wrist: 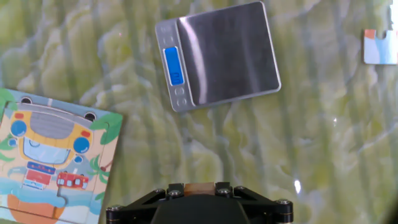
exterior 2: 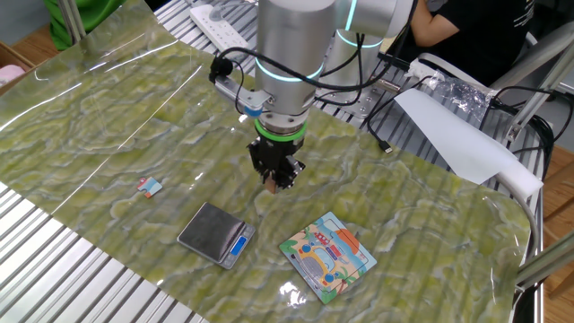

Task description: Remove the object from the scale

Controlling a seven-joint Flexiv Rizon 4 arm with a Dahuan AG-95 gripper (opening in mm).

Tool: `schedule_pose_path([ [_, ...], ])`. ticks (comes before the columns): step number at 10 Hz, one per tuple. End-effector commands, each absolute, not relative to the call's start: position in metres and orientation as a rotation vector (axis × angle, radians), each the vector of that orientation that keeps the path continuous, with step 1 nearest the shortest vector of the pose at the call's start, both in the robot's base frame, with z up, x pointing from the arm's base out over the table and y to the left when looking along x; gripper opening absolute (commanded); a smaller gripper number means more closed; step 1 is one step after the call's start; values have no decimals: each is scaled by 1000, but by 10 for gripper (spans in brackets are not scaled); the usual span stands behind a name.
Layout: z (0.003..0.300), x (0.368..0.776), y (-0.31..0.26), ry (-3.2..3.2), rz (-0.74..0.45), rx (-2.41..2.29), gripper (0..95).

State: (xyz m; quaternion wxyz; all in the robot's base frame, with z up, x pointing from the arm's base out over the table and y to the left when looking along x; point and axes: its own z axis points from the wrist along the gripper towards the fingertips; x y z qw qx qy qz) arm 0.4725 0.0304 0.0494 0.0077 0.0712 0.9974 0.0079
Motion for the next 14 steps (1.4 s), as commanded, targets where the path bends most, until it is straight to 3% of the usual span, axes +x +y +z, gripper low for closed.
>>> schedule_pose_path([
  [1,41,476,35,3116,26,235,0],
  [4,25,479,44,3101,25,283,0],
  [12,16,481,48,3100,29,291,0],
  [13,16,481,48,3098,28,299,380],
  [14,16,481,48,3095,27,304,380],
])
